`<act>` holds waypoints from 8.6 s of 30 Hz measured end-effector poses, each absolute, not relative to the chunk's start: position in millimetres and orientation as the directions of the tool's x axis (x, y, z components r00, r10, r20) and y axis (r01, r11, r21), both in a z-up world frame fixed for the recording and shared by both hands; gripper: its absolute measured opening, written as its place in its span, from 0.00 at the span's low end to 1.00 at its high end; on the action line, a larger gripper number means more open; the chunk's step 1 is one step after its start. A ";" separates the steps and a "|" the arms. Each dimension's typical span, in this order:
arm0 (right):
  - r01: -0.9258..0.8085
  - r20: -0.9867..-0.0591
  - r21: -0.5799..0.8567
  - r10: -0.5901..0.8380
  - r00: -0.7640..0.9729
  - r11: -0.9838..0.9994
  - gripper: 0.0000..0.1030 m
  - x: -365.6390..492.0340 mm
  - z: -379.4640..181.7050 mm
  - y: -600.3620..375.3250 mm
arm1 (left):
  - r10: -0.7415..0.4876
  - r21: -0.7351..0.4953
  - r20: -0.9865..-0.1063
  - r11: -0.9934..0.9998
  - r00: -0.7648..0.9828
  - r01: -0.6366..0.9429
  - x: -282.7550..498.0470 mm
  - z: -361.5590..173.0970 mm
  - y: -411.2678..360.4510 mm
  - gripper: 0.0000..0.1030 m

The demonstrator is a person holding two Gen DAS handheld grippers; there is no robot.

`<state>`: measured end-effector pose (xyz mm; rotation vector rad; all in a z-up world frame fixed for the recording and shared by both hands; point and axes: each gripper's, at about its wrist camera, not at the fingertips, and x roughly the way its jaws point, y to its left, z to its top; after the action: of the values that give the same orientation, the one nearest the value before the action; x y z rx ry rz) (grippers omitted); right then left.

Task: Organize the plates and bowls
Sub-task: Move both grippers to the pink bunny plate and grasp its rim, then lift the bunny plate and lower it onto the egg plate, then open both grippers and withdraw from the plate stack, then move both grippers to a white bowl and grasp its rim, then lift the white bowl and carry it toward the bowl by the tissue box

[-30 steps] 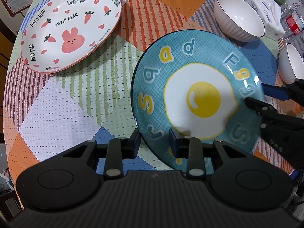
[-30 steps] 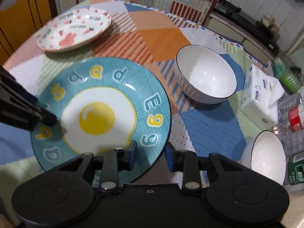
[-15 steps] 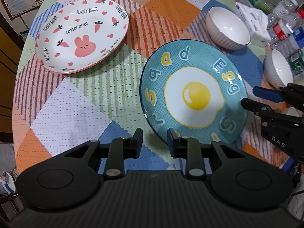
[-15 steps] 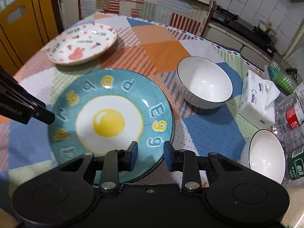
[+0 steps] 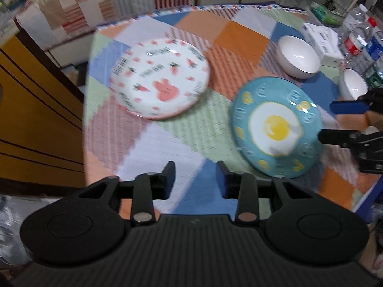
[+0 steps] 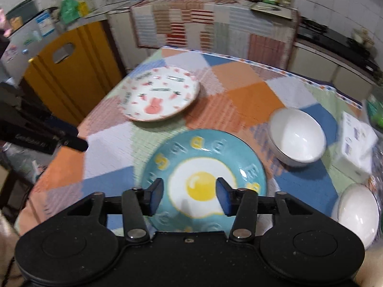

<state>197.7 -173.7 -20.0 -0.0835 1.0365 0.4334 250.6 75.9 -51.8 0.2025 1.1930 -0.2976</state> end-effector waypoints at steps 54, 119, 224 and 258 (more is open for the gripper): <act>-0.258 -0.763 0.427 0.498 0.412 0.867 0.17 387.3 -142.0 -121.6 | -0.233 -0.196 -0.909 0.971 0.344 0.140 393.8 -151.2 165.1 0.23; -0.129 -0.866 0.214 0.249 0.434 0.968 0.26 202.0 -109.7 -231.1 | -0.323 -0.237 -0.911 0.919 0.257 0.316 264.4 -138.6 11.7 0.25; -0.156 -0.749 0.005 0.107 0.654 0.988 0.82 48.1 -150.8 -328.7 | -0.454 -0.344 -0.872 0.835 0.185 0.429 145.9 -117.3 -191.6 0.17; -0.459 -0.780 0.014 0.297 0.551 0.888 0.82 61.0 -162.6 -292.3 | -0.380 -0.299 -0.907 0.886 0.184 0.354 146.2 -119.9 -135.9 0.20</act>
<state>61.0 -292.3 -162.6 -0.2007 0.8805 0.4509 146.2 -135.9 -119.9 -0.0235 1.2858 -0.5176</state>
